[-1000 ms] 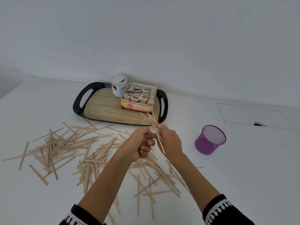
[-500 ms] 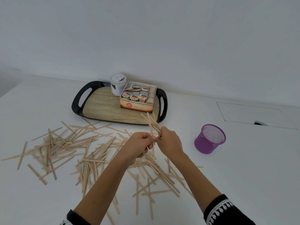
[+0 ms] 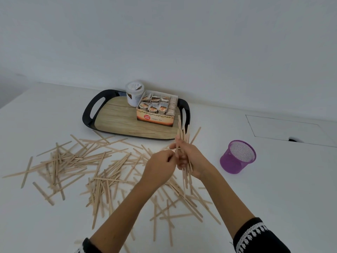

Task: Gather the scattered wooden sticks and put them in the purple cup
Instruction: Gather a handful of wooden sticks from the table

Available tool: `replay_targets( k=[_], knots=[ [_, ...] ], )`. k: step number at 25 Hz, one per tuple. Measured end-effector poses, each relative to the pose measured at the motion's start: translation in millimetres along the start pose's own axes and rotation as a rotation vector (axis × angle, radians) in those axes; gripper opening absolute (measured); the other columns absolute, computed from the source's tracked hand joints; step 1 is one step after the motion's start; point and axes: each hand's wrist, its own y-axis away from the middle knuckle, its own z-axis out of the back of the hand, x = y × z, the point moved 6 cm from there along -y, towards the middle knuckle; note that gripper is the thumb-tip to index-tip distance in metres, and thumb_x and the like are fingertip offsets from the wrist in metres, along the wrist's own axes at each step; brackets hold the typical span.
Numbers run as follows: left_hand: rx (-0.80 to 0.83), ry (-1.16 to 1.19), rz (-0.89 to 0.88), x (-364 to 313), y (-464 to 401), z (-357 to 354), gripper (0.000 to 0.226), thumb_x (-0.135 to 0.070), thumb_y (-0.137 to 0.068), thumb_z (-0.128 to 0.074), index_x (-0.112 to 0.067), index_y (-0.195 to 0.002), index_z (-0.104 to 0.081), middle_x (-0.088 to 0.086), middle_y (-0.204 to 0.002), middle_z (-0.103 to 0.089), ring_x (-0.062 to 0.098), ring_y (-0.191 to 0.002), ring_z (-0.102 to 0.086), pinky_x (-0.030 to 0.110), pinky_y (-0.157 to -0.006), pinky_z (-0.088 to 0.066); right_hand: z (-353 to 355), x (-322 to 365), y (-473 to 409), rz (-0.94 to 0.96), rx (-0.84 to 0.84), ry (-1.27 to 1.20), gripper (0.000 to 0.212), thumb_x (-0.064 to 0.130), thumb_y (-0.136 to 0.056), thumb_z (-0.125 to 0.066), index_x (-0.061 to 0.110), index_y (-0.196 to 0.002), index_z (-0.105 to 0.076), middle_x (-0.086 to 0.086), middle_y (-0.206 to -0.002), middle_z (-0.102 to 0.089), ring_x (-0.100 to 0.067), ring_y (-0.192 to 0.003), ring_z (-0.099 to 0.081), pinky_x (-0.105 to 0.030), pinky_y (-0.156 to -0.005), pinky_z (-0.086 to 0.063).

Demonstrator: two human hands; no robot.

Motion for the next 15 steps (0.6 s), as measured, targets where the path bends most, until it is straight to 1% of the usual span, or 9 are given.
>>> replay_targets(
  k=[3, 6, 9, 11, 13, 15],
  knots=[
    [-0.059, -0.176, -0.08, -10.8, 2.7, -5.8, 0.03, -0.023, -0.096, -0.042, -0.015, -0.069, -0.051, -0.005, -0.061, -0.047, 0.008, -0.053, -0.043, 0.024, -0.048, -0.027, 4.0, -1.1, 0.1, 0.079, -0.069, 0.004, 0.034, 0.046, -0.082, -0.066, 0.016, -0.068, -0.065, 0.002, -0.044, -0.043, -0.008, -0.036, -0.034, -0.019, -0.037, -0.032],
    [-0.072, -0.276, -0.118, -13.0, 7.0, -3.0, 0.037, -0.031, -0.098, -0.04, -0.012, -0.071, -0.055, -0.002, -0.06, -0.052, 0.014, -0.054, -0.048, 0.027, -0.048, -0.031, 10.0, -1.4, -0.1, 0.109, -0.086, -0.02, 0.037, 0.045, -0.084, -0.064, 0.018, -0.061, -0.058, 0.002, -0.043, -0.041, -0.009, -0.037, -0.032, -0.02, -0.039, -0.031],
    [-0.192, -0.211, -0.134, -15.4, 3.3, 23.3, 0.036, -0.034, -0.098, -0.042, -0.013, -0.076, -0.061, 0.0, -0.058, -0.056, 0.016, -0.052, -0.051, 0.031, -0.051, -0.04, 17.6, 0.6, 0.5, 0.096, -0.067, -0.05, 0.04, 0.049, -0.081, -0.065, 0.017, -0.059, -0.055, 0.005, -0.041, -0.031, -0.009, -0.038, -0.028, -0.02, -0.04, -0.03],
    [-0.242, -0.129, -0.105, -8.7, -4.3, 40.5, 0.029, -0.033, -0.097, -0.045, -0.016, -0.081, -0.063, -0.001, -0.063, -0.06, 0.014, -0.057, -0.054, 0.031, -0.055, -0.044, 19.6, 2.5, 2.0, 0.082, -0.016, -0.066, 0.042, 0.053, -0.078, -0.066, 0.016, -0.06, -0.055, 0.006, -0.041, -0.029, -0.009, -0.038, -0.029, -0.02, -0.04, -0.031],
    [-0.165, -0.038, -0.052, 3.1, -11.7, 40.9, 0.024, -0.034, -0.097, -0.045, -0.02, -0.09, -0.063, -0.002, -0.075, -0.063, 0.013, -0.069, -0.058, 0.03, -0.064, -0.047, 20.6, 4.2, 2.4, 0.083, 0.014, -0.091, 0.042, 0.054, -0.079, -0.065, 0.017, -0.062, -0.055, 0.006, -0.043, -0.029, -0.008, -0.04, -0.03, -0.02, -0.041, -0.032],
    [-0.028, 0.088, 0.022, 14.7, -13.7, 22.6, 0.024, -0.037, -0.098, -0.042, -0.022, -0.101, -0.06, -0.003, -0.09, -0.063, 0.012, -0.082, -0.059, 0.028, -0.071, -0.048, 21.0, 5.0, 1.4, 0.088, -0.001, -0.107, 0.041, 0.053, -0.08, -0.063, 0.017, -0.062, -0.055, 0.005, -0.046, -0.031, -0.008, -0.042, -0.032, -0.02, -0.042, -0.032]
  ],
)
